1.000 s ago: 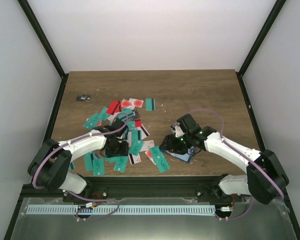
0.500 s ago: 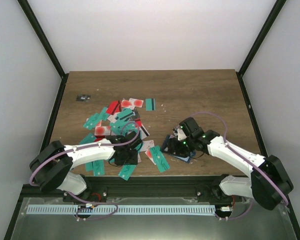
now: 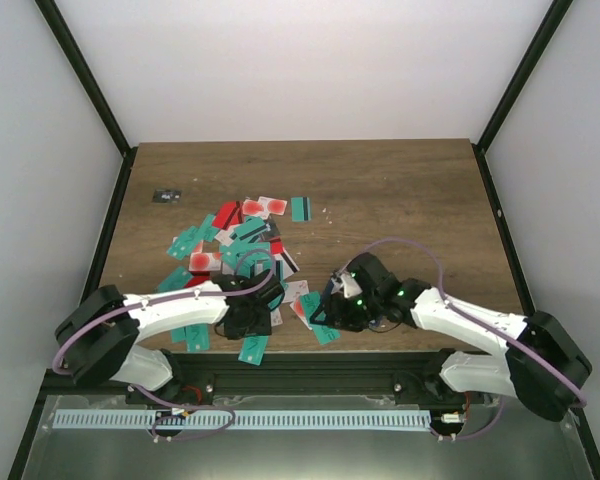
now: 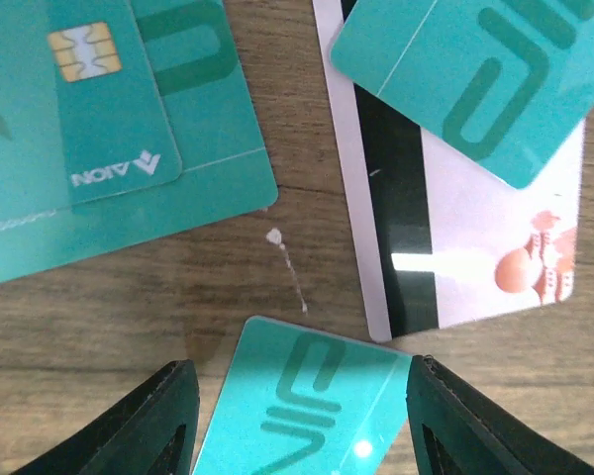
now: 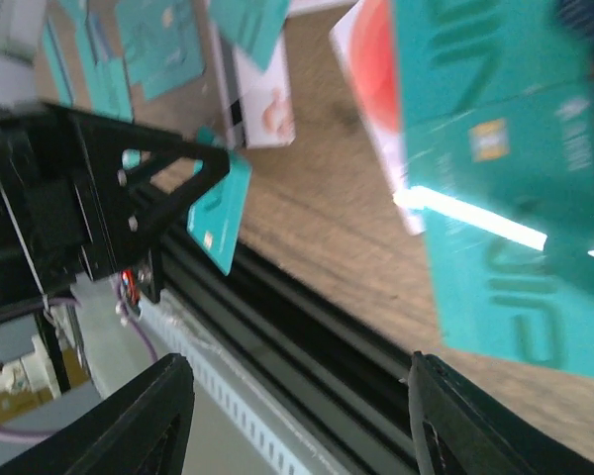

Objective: Put the credit cards into the card holder

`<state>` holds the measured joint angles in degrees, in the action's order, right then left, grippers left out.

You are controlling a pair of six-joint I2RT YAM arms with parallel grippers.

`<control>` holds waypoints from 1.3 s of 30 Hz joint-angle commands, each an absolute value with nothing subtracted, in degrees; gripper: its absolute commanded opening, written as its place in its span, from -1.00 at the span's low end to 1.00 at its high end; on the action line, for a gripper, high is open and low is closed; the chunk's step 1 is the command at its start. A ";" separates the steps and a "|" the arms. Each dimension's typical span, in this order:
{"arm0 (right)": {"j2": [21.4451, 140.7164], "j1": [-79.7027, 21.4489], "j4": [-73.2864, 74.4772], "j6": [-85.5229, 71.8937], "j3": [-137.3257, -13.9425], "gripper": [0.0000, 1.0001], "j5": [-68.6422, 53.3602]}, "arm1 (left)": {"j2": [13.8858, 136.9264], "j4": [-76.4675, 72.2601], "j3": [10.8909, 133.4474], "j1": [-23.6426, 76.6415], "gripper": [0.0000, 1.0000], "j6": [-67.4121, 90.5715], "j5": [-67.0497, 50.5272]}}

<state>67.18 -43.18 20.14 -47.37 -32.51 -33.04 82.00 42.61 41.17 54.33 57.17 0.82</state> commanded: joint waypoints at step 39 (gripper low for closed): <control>100.67 -81.30 -9.80 -90.10 -44.45 0.03 0.67 | 48.28 64.32 44.19 48.92 0.15 36.24 -7.19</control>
